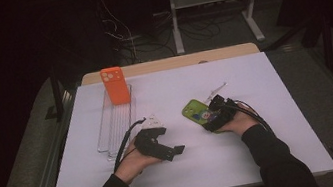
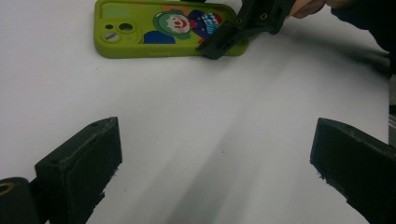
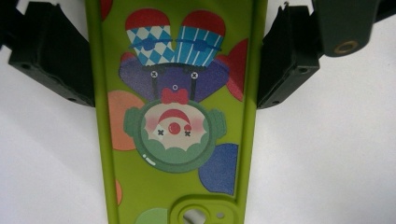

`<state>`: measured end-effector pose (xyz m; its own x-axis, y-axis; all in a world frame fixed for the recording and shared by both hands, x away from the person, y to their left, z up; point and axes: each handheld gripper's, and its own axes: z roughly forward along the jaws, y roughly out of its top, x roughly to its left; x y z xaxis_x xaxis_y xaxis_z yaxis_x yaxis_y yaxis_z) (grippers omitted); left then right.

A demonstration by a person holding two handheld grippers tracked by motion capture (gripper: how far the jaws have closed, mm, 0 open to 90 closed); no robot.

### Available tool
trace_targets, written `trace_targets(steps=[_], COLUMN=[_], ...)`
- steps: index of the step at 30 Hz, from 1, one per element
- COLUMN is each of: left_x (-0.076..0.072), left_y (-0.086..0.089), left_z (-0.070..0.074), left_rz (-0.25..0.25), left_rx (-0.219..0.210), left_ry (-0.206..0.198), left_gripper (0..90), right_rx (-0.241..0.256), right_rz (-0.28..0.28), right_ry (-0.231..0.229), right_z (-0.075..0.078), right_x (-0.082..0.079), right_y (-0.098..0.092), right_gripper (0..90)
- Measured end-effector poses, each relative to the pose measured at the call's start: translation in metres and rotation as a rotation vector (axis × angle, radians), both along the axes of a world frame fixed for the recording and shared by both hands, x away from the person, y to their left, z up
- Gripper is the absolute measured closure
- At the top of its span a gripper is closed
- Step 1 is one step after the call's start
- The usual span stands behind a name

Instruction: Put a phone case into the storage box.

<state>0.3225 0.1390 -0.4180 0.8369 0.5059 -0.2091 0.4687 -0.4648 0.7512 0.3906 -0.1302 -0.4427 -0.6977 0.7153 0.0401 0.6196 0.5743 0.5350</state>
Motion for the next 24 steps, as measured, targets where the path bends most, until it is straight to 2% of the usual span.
trace_targets(steps=[6, 11, 13, 16, 19, 21, 24], left_x=[0.001, 0.002, 0.003, 0.005, 0.010, 0.014, 0.020], left_y=[-0.001, -0.002, -0.002, -0.004, -0.006, -0.006, -0.008], left_z=[0.000, 0.005, 0.007, 0.014, 0.022, 0.028, 0.036], left_rz=[-0.011, -0.030, -0.046, -0.075, -0.100, -0.103, -0.117], left_rx=[0.014, 0.025, 0.016, 0.041, 0.023, 0.017, 0.004], left_ry=[-0.013, -0.024, -0.021, -0.042, -0.033, -0.051, -0.055], left_gripper=[1.5, 1.5, 1.5, 1.5, 1.5, 1.6, 1.7], right_rx=[-0.009, 0.025, 0.027, 0.029, 0.031, 0.033, 0.044], right_rz=[0.003, 0.004, 0.019, 0.053, 0.086, 0.112, 0.137], right_ry=[-0.004, 0.004, 0.010, 0.008, 0.006, 0.008, 0.007], right_z=[0.003, 0.012, 0.016, 0.023, 0.031, 0.035, 0.043], right_x=[0.000, -0.003, -0.005, -0.007, -0.009, -0.009, -0.010], right_y=[-0.002, -0.011, -0.014, -0.018, -0.021, -0.022, -0.024], right_gripper=[15.5, 15.5, 15.5, 15.5, 15.5, 15.5, 15.5])
